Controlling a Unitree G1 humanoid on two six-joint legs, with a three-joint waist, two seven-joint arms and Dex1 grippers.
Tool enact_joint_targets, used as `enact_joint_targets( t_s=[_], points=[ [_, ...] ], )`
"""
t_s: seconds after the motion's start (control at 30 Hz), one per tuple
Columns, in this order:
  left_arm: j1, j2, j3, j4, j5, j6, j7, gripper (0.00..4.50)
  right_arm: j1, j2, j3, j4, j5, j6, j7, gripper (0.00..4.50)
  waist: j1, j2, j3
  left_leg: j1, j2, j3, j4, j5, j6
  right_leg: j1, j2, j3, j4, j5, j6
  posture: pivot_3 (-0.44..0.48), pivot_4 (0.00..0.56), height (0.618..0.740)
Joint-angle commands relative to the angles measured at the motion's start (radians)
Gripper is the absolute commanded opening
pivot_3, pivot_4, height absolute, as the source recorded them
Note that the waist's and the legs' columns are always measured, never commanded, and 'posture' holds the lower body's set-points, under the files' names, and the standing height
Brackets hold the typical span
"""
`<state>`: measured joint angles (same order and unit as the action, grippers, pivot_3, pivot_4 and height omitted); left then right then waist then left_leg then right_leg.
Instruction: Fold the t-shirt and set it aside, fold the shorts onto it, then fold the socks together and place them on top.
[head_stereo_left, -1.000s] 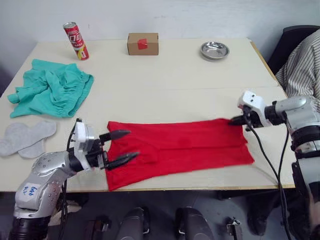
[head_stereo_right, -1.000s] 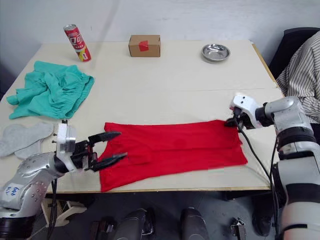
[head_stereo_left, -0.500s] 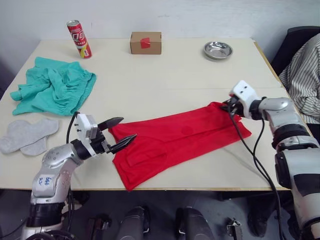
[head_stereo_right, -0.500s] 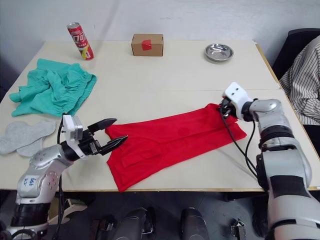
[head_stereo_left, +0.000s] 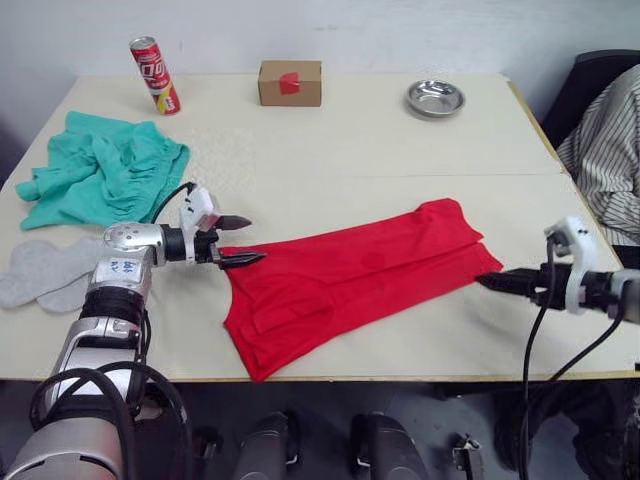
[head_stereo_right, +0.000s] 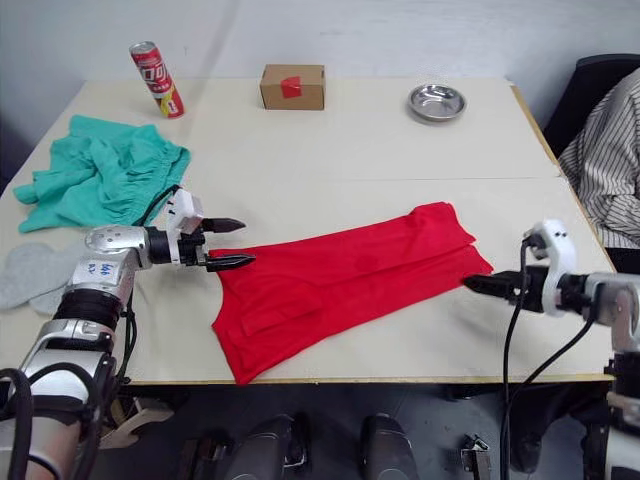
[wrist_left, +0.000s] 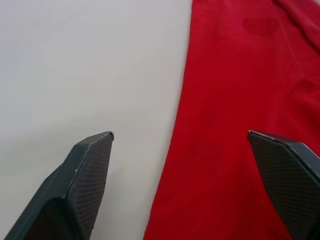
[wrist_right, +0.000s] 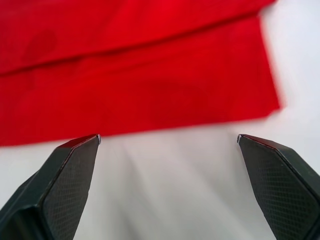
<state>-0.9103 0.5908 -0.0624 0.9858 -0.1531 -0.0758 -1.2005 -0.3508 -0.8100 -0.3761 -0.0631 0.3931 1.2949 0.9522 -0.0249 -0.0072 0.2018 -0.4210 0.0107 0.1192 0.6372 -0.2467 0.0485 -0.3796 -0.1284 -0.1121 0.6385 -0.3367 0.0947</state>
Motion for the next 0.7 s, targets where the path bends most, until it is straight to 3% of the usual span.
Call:
enact_joint_targets(
  t_s=[0.03, 0.13, 0.2, 0.3, 0.6, 0.7],
  points=[
    [-0.08, -0.024, -0.023, 0.123, 0.075, -0.06, 0.027, 4.5, 0.018, 0.076, -0.048, -0.099, 0.024, 0.035, -0.125, 4.49, -0.002, -0.001, 0.0, 0.0, 0.0, 0.0, 0.0, 0.0, 0.001, 0.0, 0.0, 0.001, 0.0, 0.001, 0.0, 0.0, 0.15, 0.74],
    [-0.122, -0.049, -0.034, 0.194, 0.115, -0.054, 0.031, 4.5, 0.011, 0.153, 0.011, -0.132, 0.029, 0.01, -0.191, 4.49, -0.004, -0.004, -0.001, 0.0, 0.0, 0.0, 0.0, 0.0, 0.001, -0.001, -0.001, 0.003, -0.001, 0.003, 0.001, 0.0, 0.15, 0.74],
    [-0.13, -0.06, -0.04, 0.216, 0.129, -0.048, 0.002, 4.5, 0.004, 0.181, 0.061, -0.128, 0.031, -0.028, -0.205, 4.12, -0.004, -0.005, -0.002, 0.0, 0.0, 0.0, 0.0, 0.0, 0.001, -0.002, 0.0, 0.004, 0.0, 0.003, 0.001, 0.0, 0.15, 0.74],
    [-0.131, -0.068, -0.042, 0.229, 0.146, -0.047, -0.029, 3.95, -0.024, 0.215, 0.103, -0.105, 0.031, -0.066, -0.234, 3.27, -0.004, -0.006, -0.002, 0.0, 0.0, 0.001, 0.0, 0.0, 0.0, -0.002, 0.0, 0.004, 0.0, 0.003, 0.001, 0.0, 0.15, 0.74],
    [-0.068, -0.045, 0.008, 0.164, 0.115, -0.04, -0.075, 0.99, -0.079, 0.191, 0.218, -0.042, 0.005, -0.188, -0.244, 0.05, -0.005, -0.007, -0.002, 0.0, -0.001, 0.003, 0.0, 0.001, 0.001, -0.003, 0.0, 0.004, 0.005, 0.003, 0.001, 0.0, 0.15, 0.74],
    [0.021, -0.023, 0.035, 0.038, 0.08, 0.022, -0.093, 0.04, -0.107, 0.184, 0.221, -0.019, 0.012, -0.204, -0.241, 0.0, -0.008, -0.007, -0.002, 0.0, 0.0, 0.003, 0.0, 0.001, 0.001, -0.003, 0.0, 0.004, 0.005, 0.002, 0.001, 0.0, 0.15, 0.74]
  ],
)
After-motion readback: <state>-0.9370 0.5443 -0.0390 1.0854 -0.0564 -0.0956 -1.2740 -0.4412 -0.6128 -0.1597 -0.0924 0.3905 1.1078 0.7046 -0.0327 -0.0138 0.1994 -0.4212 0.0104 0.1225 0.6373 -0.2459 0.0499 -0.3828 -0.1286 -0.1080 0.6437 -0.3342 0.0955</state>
